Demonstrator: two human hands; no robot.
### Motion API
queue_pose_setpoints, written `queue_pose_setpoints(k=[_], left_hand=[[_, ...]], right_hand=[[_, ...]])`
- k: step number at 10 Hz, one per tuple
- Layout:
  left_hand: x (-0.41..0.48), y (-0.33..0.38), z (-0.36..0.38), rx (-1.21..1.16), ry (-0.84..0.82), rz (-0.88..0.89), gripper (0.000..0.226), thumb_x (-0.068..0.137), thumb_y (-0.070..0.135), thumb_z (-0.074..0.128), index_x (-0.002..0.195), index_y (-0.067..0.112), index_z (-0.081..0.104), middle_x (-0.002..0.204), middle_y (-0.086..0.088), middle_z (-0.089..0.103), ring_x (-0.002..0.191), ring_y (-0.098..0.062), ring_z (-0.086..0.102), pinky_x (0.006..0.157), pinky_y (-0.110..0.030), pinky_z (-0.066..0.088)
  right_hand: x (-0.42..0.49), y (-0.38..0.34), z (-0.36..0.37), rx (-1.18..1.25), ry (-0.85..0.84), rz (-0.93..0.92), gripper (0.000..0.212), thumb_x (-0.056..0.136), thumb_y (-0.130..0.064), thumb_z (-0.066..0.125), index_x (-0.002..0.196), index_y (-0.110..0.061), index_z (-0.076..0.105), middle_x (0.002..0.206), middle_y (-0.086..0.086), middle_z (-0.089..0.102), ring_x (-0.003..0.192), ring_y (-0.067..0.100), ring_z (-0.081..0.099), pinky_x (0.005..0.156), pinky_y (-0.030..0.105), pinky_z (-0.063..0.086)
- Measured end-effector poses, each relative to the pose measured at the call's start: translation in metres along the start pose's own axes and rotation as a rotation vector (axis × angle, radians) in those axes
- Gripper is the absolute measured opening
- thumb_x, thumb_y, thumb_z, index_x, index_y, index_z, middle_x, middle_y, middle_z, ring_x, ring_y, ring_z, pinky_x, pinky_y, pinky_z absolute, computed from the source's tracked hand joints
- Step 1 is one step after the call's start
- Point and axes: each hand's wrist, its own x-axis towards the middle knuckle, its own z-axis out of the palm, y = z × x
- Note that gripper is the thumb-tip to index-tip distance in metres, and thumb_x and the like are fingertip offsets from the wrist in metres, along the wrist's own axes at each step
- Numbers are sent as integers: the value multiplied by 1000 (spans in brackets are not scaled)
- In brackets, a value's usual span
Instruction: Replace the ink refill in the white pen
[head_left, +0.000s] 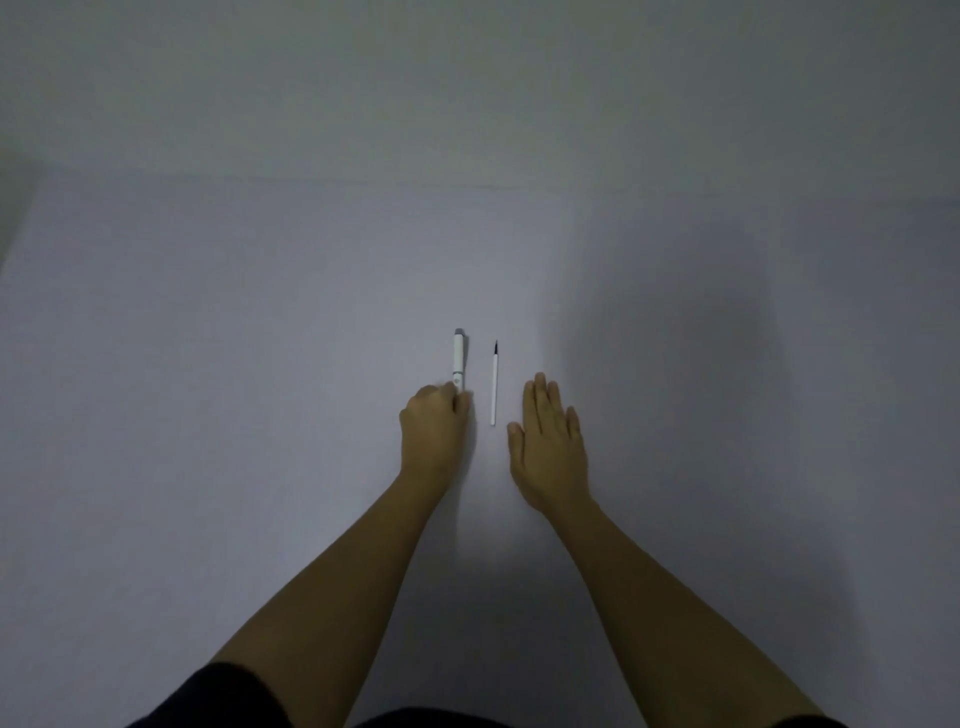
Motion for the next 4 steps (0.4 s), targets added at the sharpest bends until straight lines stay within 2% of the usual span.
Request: queue_pose_setpoints(k=[1,3,4], left_hand=[[-2,-4,6,-3,49,17,27,94,17,51,83,-4,63,76,-21,63,60,-22,47,56,-29,35],[-6,-8,11,-67,91,34,32,92,25,56,77,-2,61,74,-19,61,63,-28,54,58,-35,43],[-6,-9,12,-89,100,24,35,90,29,58,73,-1,58,70,-18,59,60,-26,50,56,-34,42]], right_hand=[[0,1,4,-7,33,2,54,98,-28,27,146,-9,8,158,8,8,146,22,6,116,37,1],[1,2,7,-23,58,-4,54,98,-27,26,146,-9,8,158,8,9,146,21,5,115,36,0],[1,1,5,4,53,-1,54,99,-27,26,146,-9,6,158,8,7,146,21,4,115,35,-2]])
